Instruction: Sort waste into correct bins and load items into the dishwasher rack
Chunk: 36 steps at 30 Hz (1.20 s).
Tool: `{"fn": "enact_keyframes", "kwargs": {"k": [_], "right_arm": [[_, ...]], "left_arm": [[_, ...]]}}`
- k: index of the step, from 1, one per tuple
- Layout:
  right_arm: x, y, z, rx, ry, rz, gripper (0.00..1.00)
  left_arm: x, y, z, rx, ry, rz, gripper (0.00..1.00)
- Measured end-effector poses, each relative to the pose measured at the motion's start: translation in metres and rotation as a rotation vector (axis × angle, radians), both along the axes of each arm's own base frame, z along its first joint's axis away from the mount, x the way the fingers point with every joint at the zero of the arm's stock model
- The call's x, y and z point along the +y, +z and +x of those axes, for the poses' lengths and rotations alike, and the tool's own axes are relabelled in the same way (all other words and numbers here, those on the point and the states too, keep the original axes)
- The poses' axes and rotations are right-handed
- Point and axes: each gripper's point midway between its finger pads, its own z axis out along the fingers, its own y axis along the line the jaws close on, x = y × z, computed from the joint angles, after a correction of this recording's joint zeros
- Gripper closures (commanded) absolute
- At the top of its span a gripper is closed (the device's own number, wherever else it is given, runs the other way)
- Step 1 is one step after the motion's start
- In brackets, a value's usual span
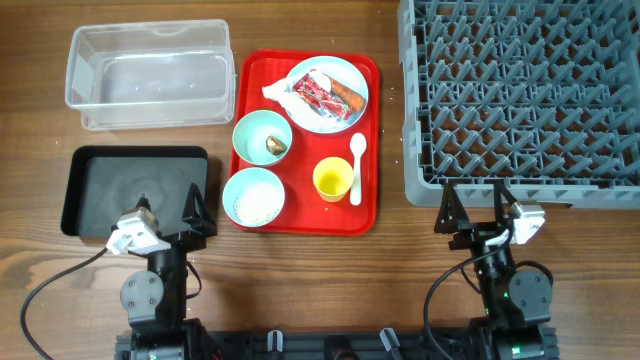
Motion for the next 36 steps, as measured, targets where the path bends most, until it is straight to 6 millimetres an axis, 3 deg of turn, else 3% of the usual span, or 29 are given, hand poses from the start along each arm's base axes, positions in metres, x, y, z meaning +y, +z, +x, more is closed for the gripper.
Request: {"fn": "enact_keyframes", "kwargs": {"k": [9, 18, 19, 22, 25, 28, 34, 36], "right_arm": [[0.000, 0.004, 0.000, -0.015, 0.000, 0.002, 0.00], [0.033, 0.064, -0.014, -0.243, 0.187, -0.137, 0.00], [0.037, 0.083, -0.016, -0.269, 0.204, -0.173, 0.00], [0.043, 0.134, -0.018, -0.330, 0.225, -0.248, 0.00], [0.053, 0.168, -0.008, -0.325, 0.279, -0.299, 0.00], [0.069, 0.181, 0.019, -0.234, 0.373, -0.315, 0.00], [0.086, 0.167, 0.074, 0.110, 0.497, -0.324, 0.00], [0.087, 0.164, 0.083, 0.202, 0.521, -0.331, 0.00]], "left_arm": [[0.000, 0.000, 0.000, 0.000, 0.000, 0.000, 0.00], [-0.032, 0.012, 0.001, -0.044, -0.186, -0.010, 0.00], [-0.034, 0.015, 0.000, -0.050, -0.195, -0.008, 0.00], [-0.043, 0.068, -0.011, -0.120, -0.241, 0.011, 0.00], [-0.049, 0.115, -0.024, -0.119, -0.269, 0.022, 0.00], [-0.055, 0.133, -0.024, -0.019, -0.311, 0.030, 0.00], [-0.060, 0.160, 0.009, 0.338, -0.378, -0.018, 0.00], [-0.069, 0.152, 0.023, 0.491, -0.430, -0.018, 0.00]]}}
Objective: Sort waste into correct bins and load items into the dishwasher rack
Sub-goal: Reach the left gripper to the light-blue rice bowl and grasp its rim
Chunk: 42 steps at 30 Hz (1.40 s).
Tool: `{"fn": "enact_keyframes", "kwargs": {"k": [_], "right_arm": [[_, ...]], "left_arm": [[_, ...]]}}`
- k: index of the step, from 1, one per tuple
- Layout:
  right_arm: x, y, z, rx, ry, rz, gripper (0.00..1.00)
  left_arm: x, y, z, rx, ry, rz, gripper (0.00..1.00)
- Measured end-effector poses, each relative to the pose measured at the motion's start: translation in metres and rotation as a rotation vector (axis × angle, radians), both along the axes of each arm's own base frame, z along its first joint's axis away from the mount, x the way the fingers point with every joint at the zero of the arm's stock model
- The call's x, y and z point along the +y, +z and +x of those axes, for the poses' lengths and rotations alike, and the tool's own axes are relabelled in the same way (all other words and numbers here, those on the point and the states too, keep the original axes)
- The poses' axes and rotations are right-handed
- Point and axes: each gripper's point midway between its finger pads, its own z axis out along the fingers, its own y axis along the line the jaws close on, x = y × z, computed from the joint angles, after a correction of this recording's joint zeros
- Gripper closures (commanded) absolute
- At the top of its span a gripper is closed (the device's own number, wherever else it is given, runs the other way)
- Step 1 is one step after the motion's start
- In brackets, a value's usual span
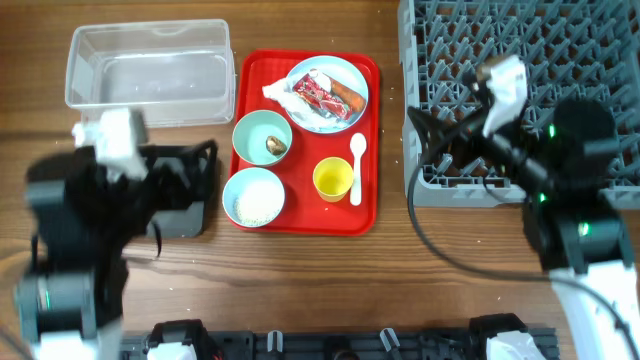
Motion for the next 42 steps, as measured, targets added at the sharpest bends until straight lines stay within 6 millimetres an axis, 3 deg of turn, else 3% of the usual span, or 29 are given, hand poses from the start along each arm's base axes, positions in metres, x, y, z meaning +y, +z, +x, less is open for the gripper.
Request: {"fn": "enact_keyframes", "kwargs": {"k": [3, 8, 12, 14, 19, 22, 26, 29, 32, 33, 34, 36, 39, 42], "right_arm": [[0.004, -0.005, 0.021, 0.051, 0.012, -0.017, 0.00], [0.007, -0.037, 0.031, 0.168, 0.020, -0.011, 0.00], [0.007, -0.042, 0.033, 0.187, 0.019, -0.009, 0.00], [0.008, -0.044, 0.032, 0.197, 0.021, -0.010, 0.00], [0.007, -0.048, 0.029, 0.219, 0.021, -0.012, 0.00], [0.007, -0.053, 0.025, 0.249, 0.019, -0.013, 0.00], [0.007, -0.056, 0.024, 0.263, 0.019, -0.014, 0.00], [0.007, -0.056, 0.024, 0.263, 0.019, -0.014, 0.00], [0.007, -0.056, 0.024, 0.265, 0.019, -0.014, 0.00], [0.007, -0.057, 0.024, 0.265, 0.019, -0.015, 0.00], [0.006, -0.057, 0.024, 0.268, 0.018, -0.015, 0.00], [0.006, -0.058, 0.024, 0.274, 0.015, -0.017, 0.00], [0.006, -0.059, 0.023, 0.276, 0.016, -0.017, 0.00], [0.006, -0.059, 0.023, 0.276, 0.015, -0.017, 0.00]], "left_arm": [[-0.035, -0.027, 0.024, 0.242, -0.135, 0.047, 0.00], [-0.102, -0.133, 0.038, 0.614, -0.334, 0.191, 0.00], [-0.116, -0.205, 0.026, 0.872, -0.384, 0.266, 0.00], [-0.114, -0.223, 0.019, 0.960, -0.377, 0.281, 0.01], [-0.115, -0.224, 0.011, 1.006, -0.363, 0.252, 0.00], [-0.115, -0.204, 0.006, 0.974, -0.351, 0.230, 0.00], [-0.115, -0.193, 0.007, 0.937, -0.346, 0.222, 0.05], [-0.116, -0.194, 0.022, 0.874, -0.335, 0.229, 0.16], [-0.113, -0.194, 0.030, 0.843, -0.311, 0.254, 0.16], [-0.112, -0.195, 0.033, 0.833, -0.306, 0.260, 0.12], [-0.112, -0.196, 0.038, 0.813, -0.299, 0.268, 0.07], [-0.110, -0.200, 0.040, 0.800, -0.290, 0.277, 0.07], [-0.104, -0.224, 0.026, 0.842, -0.289, 0.300, 0.14], [-0.106, -0.242, 0.015, 0.860, -0.308, 0.321, 0.15]]}}
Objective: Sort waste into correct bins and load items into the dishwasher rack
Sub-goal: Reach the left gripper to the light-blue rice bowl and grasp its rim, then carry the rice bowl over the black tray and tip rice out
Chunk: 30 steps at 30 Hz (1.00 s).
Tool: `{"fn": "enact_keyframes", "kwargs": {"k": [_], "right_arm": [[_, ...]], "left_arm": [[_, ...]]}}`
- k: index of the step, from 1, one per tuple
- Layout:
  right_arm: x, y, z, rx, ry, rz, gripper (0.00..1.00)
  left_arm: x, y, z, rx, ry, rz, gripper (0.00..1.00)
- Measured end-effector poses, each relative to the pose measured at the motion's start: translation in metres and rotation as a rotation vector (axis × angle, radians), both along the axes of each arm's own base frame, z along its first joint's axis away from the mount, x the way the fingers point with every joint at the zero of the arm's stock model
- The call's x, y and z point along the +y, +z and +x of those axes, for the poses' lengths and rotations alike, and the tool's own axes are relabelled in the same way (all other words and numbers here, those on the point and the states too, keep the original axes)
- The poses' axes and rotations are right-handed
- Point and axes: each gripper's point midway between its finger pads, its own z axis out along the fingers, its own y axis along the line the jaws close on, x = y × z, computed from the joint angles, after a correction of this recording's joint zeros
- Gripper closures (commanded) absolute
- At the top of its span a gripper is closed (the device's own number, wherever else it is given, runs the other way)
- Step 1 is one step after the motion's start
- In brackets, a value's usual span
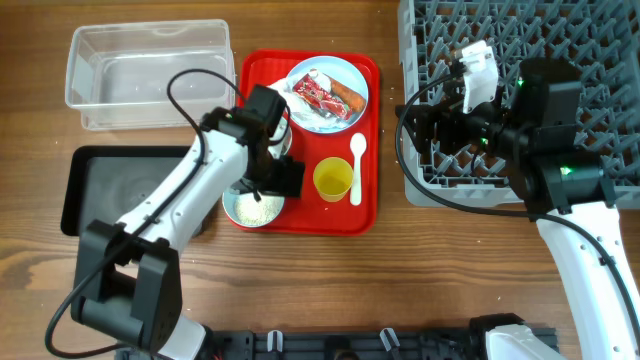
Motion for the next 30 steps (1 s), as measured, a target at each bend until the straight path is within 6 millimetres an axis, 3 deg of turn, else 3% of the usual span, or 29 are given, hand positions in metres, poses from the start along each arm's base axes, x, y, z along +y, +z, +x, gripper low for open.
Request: {"fn": "enact_keyframes", "kwargs": {"k": [3, 6, 11, 15, 23, 26, 30], "right_arm": [[0.000, 0.000, 0.000, 0.001, 0.000, 0.000, 0.00], [0.000, -0.002, -0.002, 0.014, 0.000, -0.002, 0.00], [0.000, -0.006, 0.000, 0.026, 0.000, -0.003, 0.00], [0.000, -0.009, 0.001, 0.033, 0.000, -0.004, 0.00], [0.000, -0.010, 0.000, 0.037, 0.000, -0.005, 0.00], [0.000, -0.011, 0.000, 0.042, 0.000, -0.005, 0.00], [0.000, -0.012, 0.000, 0.046, 0.000, -0.006, 0.00]], "left_arm": [[-0.007, -0.014, -0.009, 0.000, -0.035, 0.002, 0.24], [-0.013, -0.030, -0.012, -0.024, -0.062, -0.008, 0.39], [-0.004, -0.046, -0.023, -0.016, -0.072, 0.039, 0.79], [-0.005, -0.046, -0.015, -0.049, -0.067, 0.039, 0.96], [-0.001, -0.039, -0.014, -0.054, -0.067, 0.062, 0.96], [-0.003, -0.024, -0.015, -0.032, -0.067, 0.059, 0.96], [-0.015, 0.012, 0.002, -0.066, -0.067, 0.014, 0.96]]}}
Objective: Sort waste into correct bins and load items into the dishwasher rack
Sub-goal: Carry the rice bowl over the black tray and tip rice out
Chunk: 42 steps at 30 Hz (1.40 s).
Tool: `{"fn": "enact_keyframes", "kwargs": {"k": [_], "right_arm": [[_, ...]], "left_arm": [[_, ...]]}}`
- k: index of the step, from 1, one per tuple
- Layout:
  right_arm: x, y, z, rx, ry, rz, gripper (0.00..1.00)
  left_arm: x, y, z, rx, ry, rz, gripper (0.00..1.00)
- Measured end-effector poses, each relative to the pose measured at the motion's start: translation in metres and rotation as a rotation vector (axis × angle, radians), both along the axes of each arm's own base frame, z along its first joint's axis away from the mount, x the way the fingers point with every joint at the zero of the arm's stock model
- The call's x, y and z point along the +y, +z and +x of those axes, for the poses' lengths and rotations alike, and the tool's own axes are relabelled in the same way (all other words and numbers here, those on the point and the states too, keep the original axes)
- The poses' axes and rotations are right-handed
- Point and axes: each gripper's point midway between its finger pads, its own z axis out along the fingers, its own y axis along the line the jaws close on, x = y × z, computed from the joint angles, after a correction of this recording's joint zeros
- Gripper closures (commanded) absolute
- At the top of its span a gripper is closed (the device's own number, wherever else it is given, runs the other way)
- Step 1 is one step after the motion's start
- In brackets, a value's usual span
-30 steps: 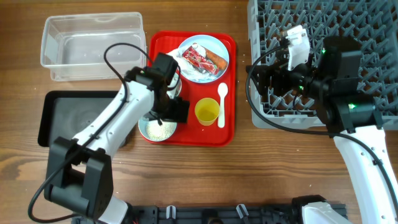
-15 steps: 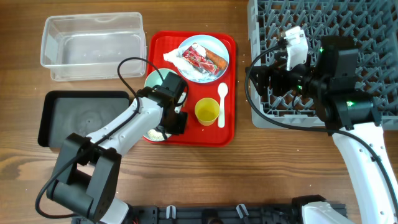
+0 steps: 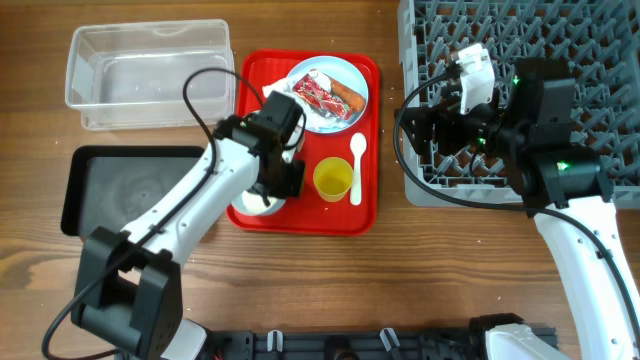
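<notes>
A red tray holds a plate with a red wrapper and food scraps, a yellow cup, a white spoon and a bowl of white rice. My left arm reaches across the tray's left side. My left gripper sits between the rice bowl and the cup, and its jaws cannot be made out. A second bowl is hidden under that arm. My right gripper hangs at the left edge of the grey dishwasher rack, holding nothing that I can see.
A clear plastic bin stands at the back left. A black bin lies in front of it, left of the tray. The rack fills the back right. Cables trail from both arms.
My left wrist has shifted slightly right and toward the front, and the arm now covers more of the rice bowl. The right arm has barely moved.
Both arms were folded at the table's front edge. Then both were raised and blurred in motion. Then the left arm reached over the tray's two bowls and the right gripper hung at the rack's left edge. Both remain there now, and nothing on the tray has moved.
</notes>
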Motion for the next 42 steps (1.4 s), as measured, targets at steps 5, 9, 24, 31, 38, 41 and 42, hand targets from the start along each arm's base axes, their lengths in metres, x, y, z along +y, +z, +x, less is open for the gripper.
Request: {"fn": "enact_keyframes", "kwargs": {"k": [5, 9, 24, 31, 38, 41, 42], "right_arm": [[0.000, 0.000, 0.000, 0.001, 0.000, 0.000, 0.00], [0.000, 0.000, 0.000, 0.001, 0.000, 0.000, 0.00], [0.000, -0.004, -0.003, 0.020, 0.000, -0.002, 0.00], [-0.001, -0.008, -0.006, 0.046, 0.000, -0.005, 0.00], [-0.001, -0.009, -0.007, 0.050, 0.000, -0.006, 0.00], [-0.001, -0.009, -0.007, 0.050, 0.000, -0.006, 0.00], [-0.001, -0.009, -0.007, 0.050, 0.000, -0.006, 0.00]], "left_arm": [[0.007, 0.033, 0.023, -0.068, 0.055, -0.050, 0.96], [0.057, 0.036, 0.036, -0.031, 0.224, -0.089, 0.96], [0.207, 0.070, 0.062, -0.190, 0.556, -0.599, 0.96], [0.217, 0.058, 0.054, -0.252, 0.609, -0.795, 0.96], [0.213, 0.052, 0.039, -0.254, 0.654, -0.957, 0.96], [0.212, 0.059, 0.038, -0.267, 0.656, -1.026, 0.96], [0.212, 0.064, 0.039, -0.278, 0.652, -1.055, 0.96]]}}
